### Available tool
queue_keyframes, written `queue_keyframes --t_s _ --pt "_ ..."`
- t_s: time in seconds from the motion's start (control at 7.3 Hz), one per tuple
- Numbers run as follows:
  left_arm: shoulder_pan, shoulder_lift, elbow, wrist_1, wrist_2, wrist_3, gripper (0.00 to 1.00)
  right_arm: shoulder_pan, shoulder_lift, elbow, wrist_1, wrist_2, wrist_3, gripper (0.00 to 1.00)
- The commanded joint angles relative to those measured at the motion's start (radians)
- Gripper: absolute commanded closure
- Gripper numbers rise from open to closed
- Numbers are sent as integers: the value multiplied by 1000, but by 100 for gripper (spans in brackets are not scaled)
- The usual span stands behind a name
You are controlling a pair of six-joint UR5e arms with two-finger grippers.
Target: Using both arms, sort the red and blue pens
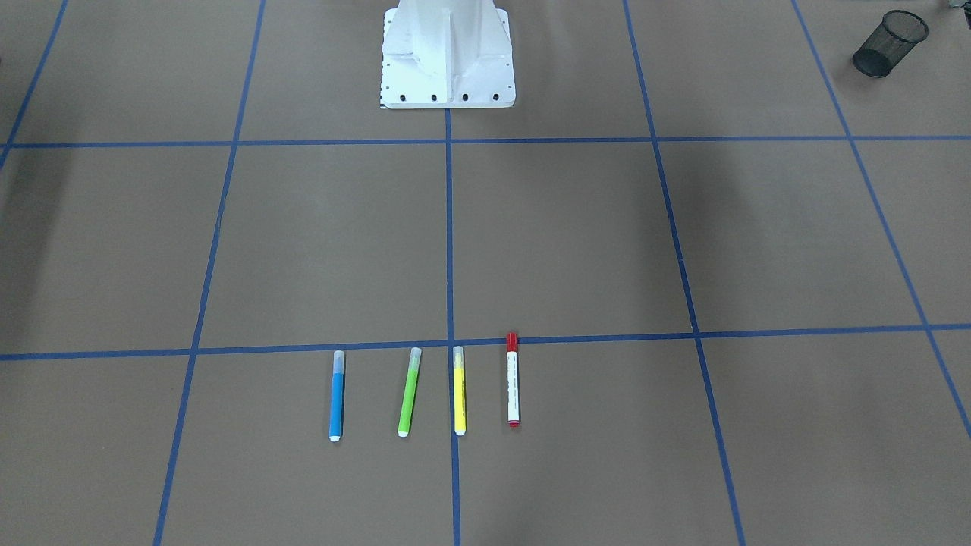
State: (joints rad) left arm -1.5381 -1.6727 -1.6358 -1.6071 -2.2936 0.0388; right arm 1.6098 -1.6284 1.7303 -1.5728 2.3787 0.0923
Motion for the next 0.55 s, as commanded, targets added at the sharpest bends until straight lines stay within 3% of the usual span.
queue_keyframes --t_s 0.0,0.27,0.41 --pt "83 -63 -22 -80 0 -31 0 -98 49 -6 150 -13 67 0" --pt "197 -212 -4 -76 5 -231 0 -262 158 -32 142 -35 83 0" --pt "276 -288 2 -64 11 -319 0 -313 255 -94 139 -94 87 0"
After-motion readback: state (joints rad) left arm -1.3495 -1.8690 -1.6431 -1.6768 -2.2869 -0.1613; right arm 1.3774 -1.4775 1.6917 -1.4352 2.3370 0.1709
